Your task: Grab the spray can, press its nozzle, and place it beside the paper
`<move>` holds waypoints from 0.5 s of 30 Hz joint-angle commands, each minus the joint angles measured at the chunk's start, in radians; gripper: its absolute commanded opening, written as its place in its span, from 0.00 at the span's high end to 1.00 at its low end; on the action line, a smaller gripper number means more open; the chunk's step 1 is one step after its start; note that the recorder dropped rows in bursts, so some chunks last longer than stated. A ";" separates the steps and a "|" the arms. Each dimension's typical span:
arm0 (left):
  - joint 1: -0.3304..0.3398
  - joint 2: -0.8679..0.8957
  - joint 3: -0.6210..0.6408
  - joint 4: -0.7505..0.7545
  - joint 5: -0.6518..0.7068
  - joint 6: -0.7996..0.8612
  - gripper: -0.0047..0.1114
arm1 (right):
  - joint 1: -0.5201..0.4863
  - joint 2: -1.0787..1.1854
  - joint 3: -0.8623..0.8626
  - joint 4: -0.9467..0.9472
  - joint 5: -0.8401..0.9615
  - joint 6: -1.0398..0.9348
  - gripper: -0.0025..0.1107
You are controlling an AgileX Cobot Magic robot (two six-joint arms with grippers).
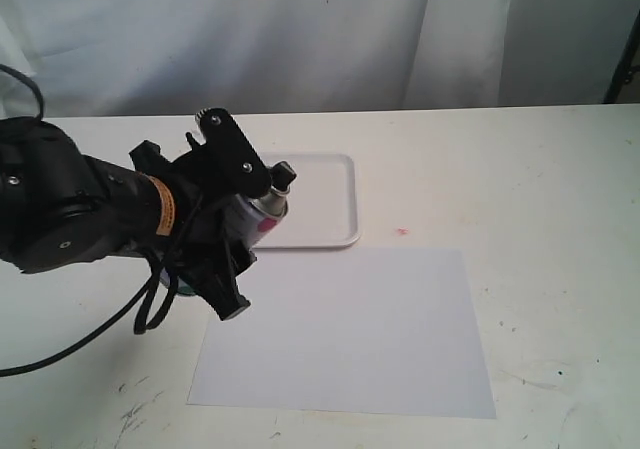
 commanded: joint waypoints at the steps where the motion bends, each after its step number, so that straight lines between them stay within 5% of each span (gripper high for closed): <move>1: -0.005 0.024 -0.030 -0.006 -0.010 -0.017 0.96 | -0.006 -0.006 0.004 0.005 -0.003 0.003 0.98; 15: -0.005 0.024 -0.032 -0.011 -0.028 -0.028 0.96 | -0.006 -0.006 0.004 0.005 -0.003 0.003 0.98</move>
